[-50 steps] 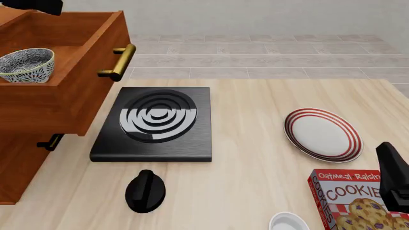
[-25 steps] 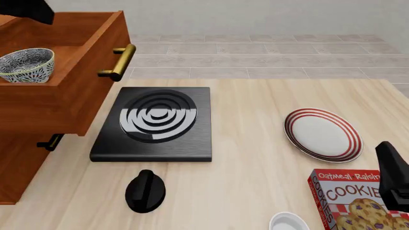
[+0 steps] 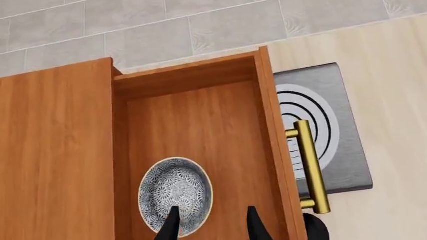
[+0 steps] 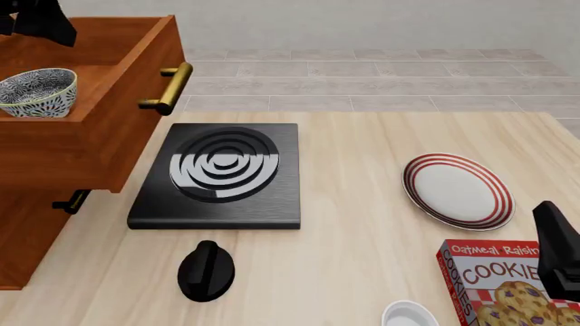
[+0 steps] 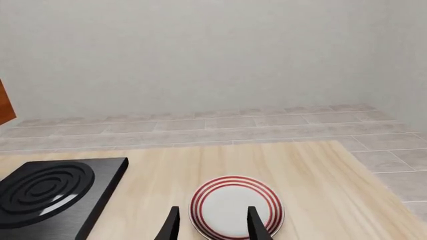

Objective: Pick the akita bowl in the top layer of the wooden cabinet and place it on the plate.

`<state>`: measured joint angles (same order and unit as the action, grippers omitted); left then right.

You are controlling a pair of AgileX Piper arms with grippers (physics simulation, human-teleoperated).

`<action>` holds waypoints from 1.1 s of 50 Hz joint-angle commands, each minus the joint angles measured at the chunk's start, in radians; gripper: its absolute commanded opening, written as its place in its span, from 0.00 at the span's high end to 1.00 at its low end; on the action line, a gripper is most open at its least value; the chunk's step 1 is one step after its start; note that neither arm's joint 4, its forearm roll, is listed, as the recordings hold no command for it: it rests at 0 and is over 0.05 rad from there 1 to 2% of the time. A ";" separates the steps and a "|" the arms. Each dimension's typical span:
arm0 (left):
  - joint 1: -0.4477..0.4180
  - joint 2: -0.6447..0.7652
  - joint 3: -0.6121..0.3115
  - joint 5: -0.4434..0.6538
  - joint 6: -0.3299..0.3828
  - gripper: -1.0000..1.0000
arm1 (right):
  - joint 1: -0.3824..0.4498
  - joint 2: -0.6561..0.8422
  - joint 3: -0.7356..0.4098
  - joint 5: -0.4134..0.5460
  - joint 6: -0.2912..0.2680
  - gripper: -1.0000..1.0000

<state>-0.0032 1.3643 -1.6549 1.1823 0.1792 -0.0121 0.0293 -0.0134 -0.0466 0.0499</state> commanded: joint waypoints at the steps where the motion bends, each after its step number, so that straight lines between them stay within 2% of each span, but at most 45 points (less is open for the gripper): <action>1: 0.005 0.010 0.060 -0.042 -0.003 0.00 | -0.001 0.009 0.000 -0.009 0.001 0.00; 12: 0.009 0.020 0.120 -0.091 -0.001 0.00 | -0.002 0.000 0.001 0.000 0.004 0.00; 32: 0.042 0.039 0.175 -0.144 0.007 0.00 | -0.002 -0.028 0.001 0.027 0.005 0.00; 55: 0.037 0.052 0.261 -0.209 -0.015 0.00 | 0.001 0.022 -0.001 -0.020 -0.006 0.00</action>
<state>0.0394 1.4127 -1.4316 0.9994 0.1763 -0.0122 0.0385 -0.0134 -0.0550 0.0475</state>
